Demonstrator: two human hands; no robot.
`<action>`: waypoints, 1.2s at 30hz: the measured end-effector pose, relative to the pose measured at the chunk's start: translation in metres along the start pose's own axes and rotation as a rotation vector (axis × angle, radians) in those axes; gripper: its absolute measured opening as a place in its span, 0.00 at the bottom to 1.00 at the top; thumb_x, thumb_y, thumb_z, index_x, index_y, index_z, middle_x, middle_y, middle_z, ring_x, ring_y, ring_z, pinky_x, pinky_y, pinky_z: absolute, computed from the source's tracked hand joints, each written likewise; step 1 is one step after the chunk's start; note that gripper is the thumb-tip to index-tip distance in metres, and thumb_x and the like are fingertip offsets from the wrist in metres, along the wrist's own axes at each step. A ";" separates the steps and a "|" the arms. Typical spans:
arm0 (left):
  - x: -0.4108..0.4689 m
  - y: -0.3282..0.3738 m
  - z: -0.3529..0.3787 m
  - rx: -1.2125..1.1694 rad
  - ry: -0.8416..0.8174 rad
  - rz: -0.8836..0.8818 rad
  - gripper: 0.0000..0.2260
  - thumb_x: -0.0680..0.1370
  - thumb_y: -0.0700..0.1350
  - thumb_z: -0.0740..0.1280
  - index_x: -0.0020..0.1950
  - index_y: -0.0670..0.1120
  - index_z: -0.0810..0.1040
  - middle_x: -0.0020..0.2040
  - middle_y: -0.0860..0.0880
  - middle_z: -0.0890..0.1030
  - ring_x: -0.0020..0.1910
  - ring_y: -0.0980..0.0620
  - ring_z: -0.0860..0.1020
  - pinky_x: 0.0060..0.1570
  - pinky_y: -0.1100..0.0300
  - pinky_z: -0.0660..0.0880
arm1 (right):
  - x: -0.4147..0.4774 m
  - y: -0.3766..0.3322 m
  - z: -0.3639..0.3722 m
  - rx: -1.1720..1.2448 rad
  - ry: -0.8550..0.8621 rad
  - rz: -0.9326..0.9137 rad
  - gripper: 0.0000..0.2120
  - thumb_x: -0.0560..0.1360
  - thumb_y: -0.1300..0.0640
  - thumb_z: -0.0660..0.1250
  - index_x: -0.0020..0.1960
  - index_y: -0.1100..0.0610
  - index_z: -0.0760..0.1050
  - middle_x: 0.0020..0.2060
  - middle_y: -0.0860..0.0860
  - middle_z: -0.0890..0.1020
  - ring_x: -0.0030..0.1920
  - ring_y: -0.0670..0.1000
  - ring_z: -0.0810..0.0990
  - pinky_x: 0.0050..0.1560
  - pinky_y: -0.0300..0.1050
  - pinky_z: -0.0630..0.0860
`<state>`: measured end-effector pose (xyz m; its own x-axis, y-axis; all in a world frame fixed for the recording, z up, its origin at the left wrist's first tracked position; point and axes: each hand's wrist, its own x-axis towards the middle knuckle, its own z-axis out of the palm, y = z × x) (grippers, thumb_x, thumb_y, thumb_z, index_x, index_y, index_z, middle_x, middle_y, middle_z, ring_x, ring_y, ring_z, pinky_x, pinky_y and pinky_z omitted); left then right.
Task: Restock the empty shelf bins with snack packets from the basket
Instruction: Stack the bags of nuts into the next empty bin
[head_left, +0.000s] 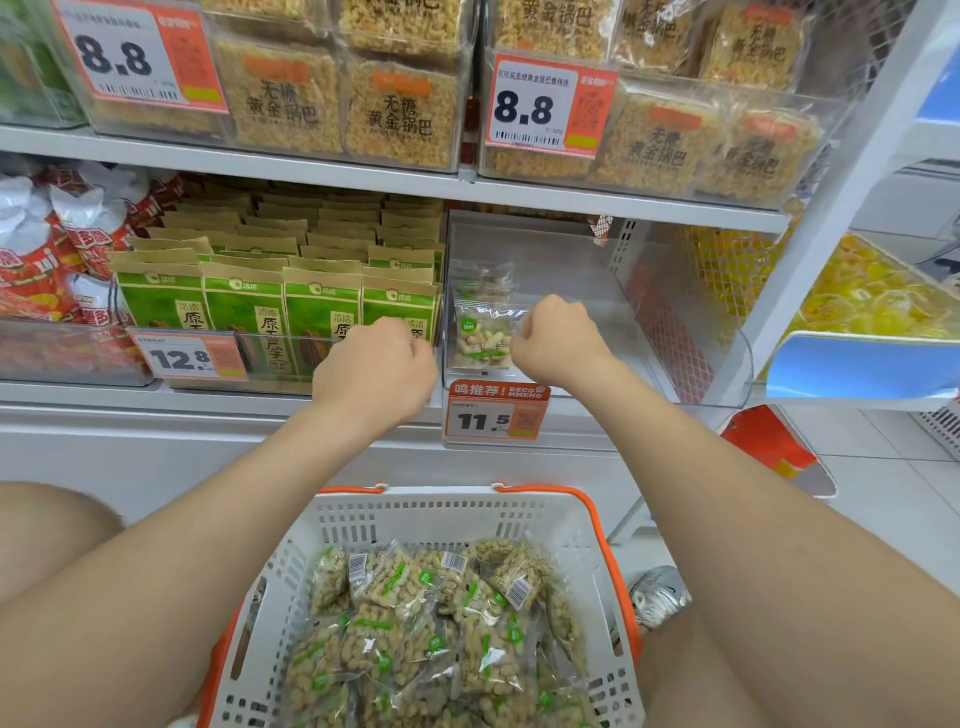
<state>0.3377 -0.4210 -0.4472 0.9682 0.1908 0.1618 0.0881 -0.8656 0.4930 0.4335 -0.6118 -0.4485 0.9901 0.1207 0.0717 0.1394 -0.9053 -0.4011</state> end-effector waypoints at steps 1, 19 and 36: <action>-0.001 -0.002 -0.001 0.048 -0.035 -0.023 0.12 0.82 0.47 0.59 0.44 0.45 0.77 0.42 0.45 0.80 0.42 0.39 0.77 0.45 0.51 0.73 | -0.005 -0.003 -0.003 0.010 0.052 -0.032 0.14 0.75 0.61 0.61 0.33 0.57 0.62 0.29 0.55 0.68 0.29 0.57 0.67 0.27 0.45 0.63; -0.039 -0.079 0.127 0.762 -1.052 0.231 0.13 0.79 0.38 0.59 0.55 0.44 0.82 0.48 0.47 0.80 0.43 0.46 0.72 0.47 0.52 0.65 | -0.140 -0.024 0.056 -0.529 -0.577 -0.480 0.14 0.78 0.61 0.64 0.36 0.53 0.64 0.37 0.51 0.69 0.32 0.51 0.70 0.30 0.43 0.63; -0.084 -0.105 0.201 0.795 -1.082 0.535 0.35 0.84 0.34 0.61 0.83 0.63 0.55 0.82 0.41 0.57 0.67 0.36 0.76 0.57 0.44 0.79 | -0.120 -0.032 0.086 -0.617 -0.770 -0.436 0.15 0.79 0.64 0.62 0.38 0.53 0.61 0.40 0.50 0.71 0.34 0.49 0.71 0.31 0.45 0.68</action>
<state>0.2941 -0.4397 -0.6845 0.5938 -0.3584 -0.7204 -0.5792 -0.8118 -0.0735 0.3112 -0.5618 -0.5229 0.6317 0.5110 -0.5830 0.6634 -0.7454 0.0655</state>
